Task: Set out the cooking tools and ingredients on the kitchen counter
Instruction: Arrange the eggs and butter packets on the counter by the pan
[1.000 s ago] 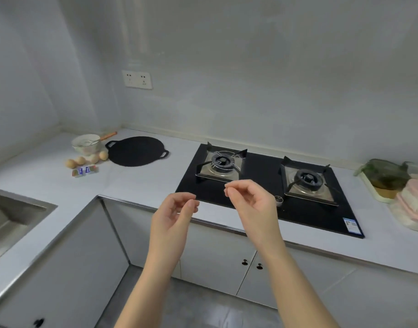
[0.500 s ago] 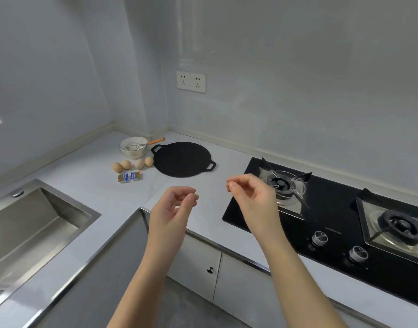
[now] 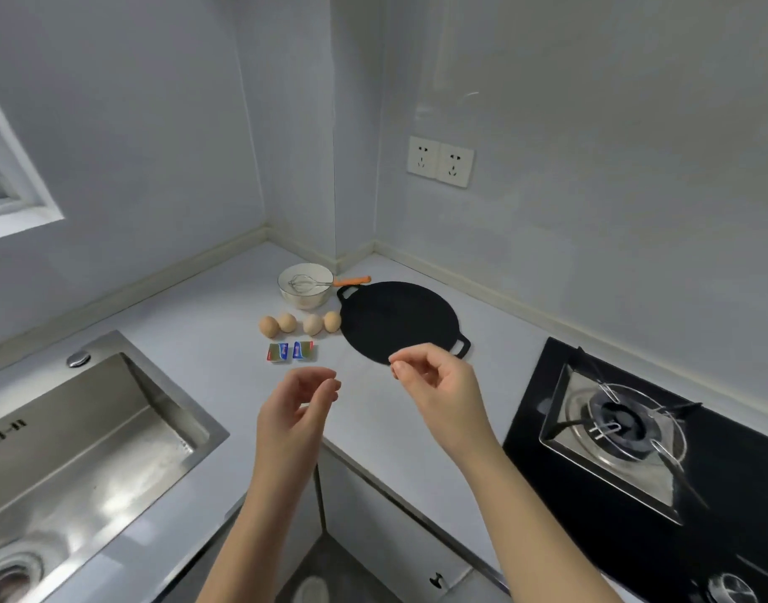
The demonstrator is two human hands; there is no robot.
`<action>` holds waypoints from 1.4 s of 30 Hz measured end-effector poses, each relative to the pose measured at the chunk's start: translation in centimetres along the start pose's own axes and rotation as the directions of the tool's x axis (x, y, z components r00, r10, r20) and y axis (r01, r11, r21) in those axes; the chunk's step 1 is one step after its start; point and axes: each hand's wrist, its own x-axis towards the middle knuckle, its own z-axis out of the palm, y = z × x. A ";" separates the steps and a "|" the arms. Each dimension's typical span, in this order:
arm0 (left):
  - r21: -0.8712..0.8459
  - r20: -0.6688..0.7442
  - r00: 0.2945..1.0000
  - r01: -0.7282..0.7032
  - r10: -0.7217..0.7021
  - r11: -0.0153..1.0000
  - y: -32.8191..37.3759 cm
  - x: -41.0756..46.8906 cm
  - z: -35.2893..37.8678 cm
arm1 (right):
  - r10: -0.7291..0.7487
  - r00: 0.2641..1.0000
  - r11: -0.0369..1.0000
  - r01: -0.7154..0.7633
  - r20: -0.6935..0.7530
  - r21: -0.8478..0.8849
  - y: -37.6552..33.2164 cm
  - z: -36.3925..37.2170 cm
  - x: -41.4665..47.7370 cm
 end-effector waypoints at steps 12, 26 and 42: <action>0.208 0.337 0.930 0.082 -0.150 0.975 -9.0 17.8 5.0 | 0.254 0.942 0.939 -0.294 -0.218 -0.179 10.8 3.1 15.0; 0.731 0.588 0.770 -0.372 -0.250 0.572 -20.2 21.0 13.6 | 0.480 0.876 0.460 -0.300 -0.050 -0.836 26.0 -0.3 19.4; 0.858 0.471 0.846 -0.375 -0.248 0.350 -21.7 23.8 18.1 | 0.389 0.920 0.554 -0.194 0.045 -0.810 30.0 -2.4 23.9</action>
